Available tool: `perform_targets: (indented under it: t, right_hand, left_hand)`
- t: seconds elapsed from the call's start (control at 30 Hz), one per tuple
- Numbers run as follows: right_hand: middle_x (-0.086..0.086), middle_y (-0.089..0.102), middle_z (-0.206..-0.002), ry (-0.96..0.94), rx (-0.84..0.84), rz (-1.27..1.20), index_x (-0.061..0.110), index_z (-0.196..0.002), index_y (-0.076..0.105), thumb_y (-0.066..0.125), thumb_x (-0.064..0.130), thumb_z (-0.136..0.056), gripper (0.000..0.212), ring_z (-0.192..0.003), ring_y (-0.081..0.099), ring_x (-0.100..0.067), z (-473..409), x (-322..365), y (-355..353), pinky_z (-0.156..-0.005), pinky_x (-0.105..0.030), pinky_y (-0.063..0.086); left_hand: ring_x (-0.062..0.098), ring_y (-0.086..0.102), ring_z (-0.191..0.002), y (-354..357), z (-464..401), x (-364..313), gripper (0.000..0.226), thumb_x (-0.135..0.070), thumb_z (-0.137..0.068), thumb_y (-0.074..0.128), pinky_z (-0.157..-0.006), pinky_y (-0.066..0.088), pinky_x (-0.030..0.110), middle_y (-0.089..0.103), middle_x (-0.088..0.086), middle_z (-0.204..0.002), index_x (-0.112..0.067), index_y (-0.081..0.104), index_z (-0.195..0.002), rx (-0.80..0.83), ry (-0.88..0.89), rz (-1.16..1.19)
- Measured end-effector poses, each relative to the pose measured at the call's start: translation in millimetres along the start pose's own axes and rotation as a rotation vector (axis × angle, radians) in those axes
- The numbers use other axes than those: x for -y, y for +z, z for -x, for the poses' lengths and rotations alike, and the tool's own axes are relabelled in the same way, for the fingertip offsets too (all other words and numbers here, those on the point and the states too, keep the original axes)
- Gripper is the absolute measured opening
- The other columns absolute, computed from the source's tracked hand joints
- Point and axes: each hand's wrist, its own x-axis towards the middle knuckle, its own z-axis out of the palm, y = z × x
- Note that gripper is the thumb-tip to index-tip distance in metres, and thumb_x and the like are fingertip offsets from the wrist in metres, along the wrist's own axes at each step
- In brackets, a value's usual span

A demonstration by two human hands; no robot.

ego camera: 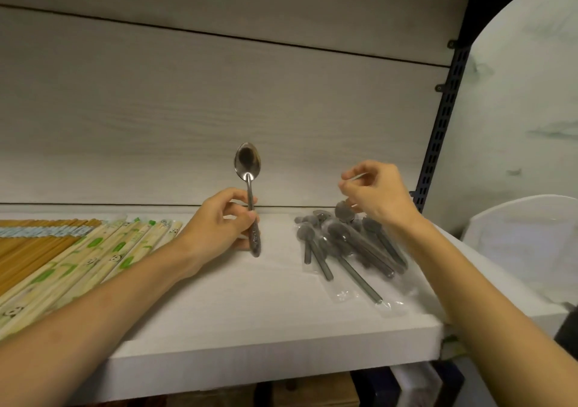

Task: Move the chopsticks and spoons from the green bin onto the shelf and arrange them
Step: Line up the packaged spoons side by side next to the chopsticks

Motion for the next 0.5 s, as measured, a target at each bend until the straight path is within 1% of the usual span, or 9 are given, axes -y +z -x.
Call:
perform_targets:
  t: [0.13,0.23,0.27,0.3,0.37,0.4,0.43,0.5]
  right_hand:
    - [-0.011,0.071,-0.081,0.010,0.024,0.144,0.013,-0.087,0.067,0.067,0.015,-0.087,0.002,-0.076,0.069,-0.027,8,-10,-18,-0.075,-0.042,0.058]
    - [-0.011,0.071,-0.083,0.035,0.067,0.225,0.010,-0.090,0.068,0.067,0.014,-0.087,0.005,-0.077,0.069,-0.027,14,-17,-24,-0.079,-0.042,0.058]
    - [-0.009,0.071,-0.084,0.031,0.079,0.260,0.011,-0.089,0.069,0.068,0.015,-0.086,0.005,-0.076,0.068,-0.025,15,-20,-23,-0.078,-0.039,0.058]
    - [-0.008,0.071,-0.084,0.020,0.090,0.298,0.012,-0.089,0.070,0.068,0.017,-0.085,0.006,-0.075,0.066,-0.021,17,-22,-21,-0.074,-0.033,0.057]
    - [-0.004,0.070,-0.083,-0.015,0.115,0.377,0.015,-0.089,0.069,0.069,0.020,-0.085,0.006,-0.072,0.063,-0.014,20,-24,-17,-0.065,-0.020,0.050]
    - [-0.002,0.070,-0.083,-0.028,0.129,0.411,0.016,-0.089,0.069,0.070,0.022,-0.084,0.008,-0.071,0.062,-0.012,20,-24,-16,-0.064,-0.019,0.049]
    - [-0.002,0.070,-0.084,-0.027,0.149,0.445,0.017,-0.091,0.068,0.070,0.024,-0.083,0.010,-0.072,0.062,-0.014,20,-25,-16,-0.065,-0.022,0.050]
    - [-0.002,0.070,-0.088,0.002,0.199,0.542,0.016,-0.094,0.068,0.072,0.027,-0.082,0.017,-0.080,0.064,-0.020,20,-27,-16,-0.072,-0.030,0.054]
  left_hand:
    - [0.027,0.064,-0.069,5,3,-2,0.018,0.000,-0.092,0.057,-0.063,0.060,0.039,0.061,0.015,-0.080,-0.008,0.058,-0.108,0.021,0.095,-0.070]
    - [0.022,0.063,-0.060,6,3,-3,0.020,0.001,-0.090,0.059,-0.059,0.060,0.040,0.059,0.014,-0.079,-0.009,0.058,-0.108,0.032,0.112,-0.093]
    - [0.022,0.064,-0.059,6,3,-3,0.021,0.001,-0.090,0.060,-0.058,0.060,0.041,0.059,0.013,-0.079,-0.010,0.059,-0.107,0.037,0.107,-0.097]
    - [0.023,0.065,-0.059,6,3,-3,0.022,0.001,-0.089,0.060,-0.059,0.060,0.043,0.059,0.012,-0.078,-0.011,0.059,-0.107,0.047,0.098,-0.093]
    - [0.025,0.067,-0.060,6,2,-1,0.023,0.000,-0.089,0.061,-0.060,0.060,0.045,0.060,0.011,-0.079,-0.013,0.060,-0.108,0.068,0.075,-0.072]
    - [0.024,0.068,-0.060,6,2,-1,0.023,0.000,-0.089,0.061,-0.060,0.060,0.044,0.061,0.010,-0.078,-0.013,0.060,-0.108,0.076,0.064,-0.063]
    - [0.023,0.068,-0.060,5,2,0,0.023,0.000,-0.089,0.061,-0.060,0.060,0.043,0.062,0.009,-0.077,-0.013,0.060,-0.109,0.080,0.052,-0.052]
    - [0.024,0.068,-0.061,4,2,2,0.024,-0.001,-0.090,0.061,-0.059,0.060,0.041,0.063,0.006,-0.074,-0.012,0.059,-0.111,0.074,0.027,-0.020]
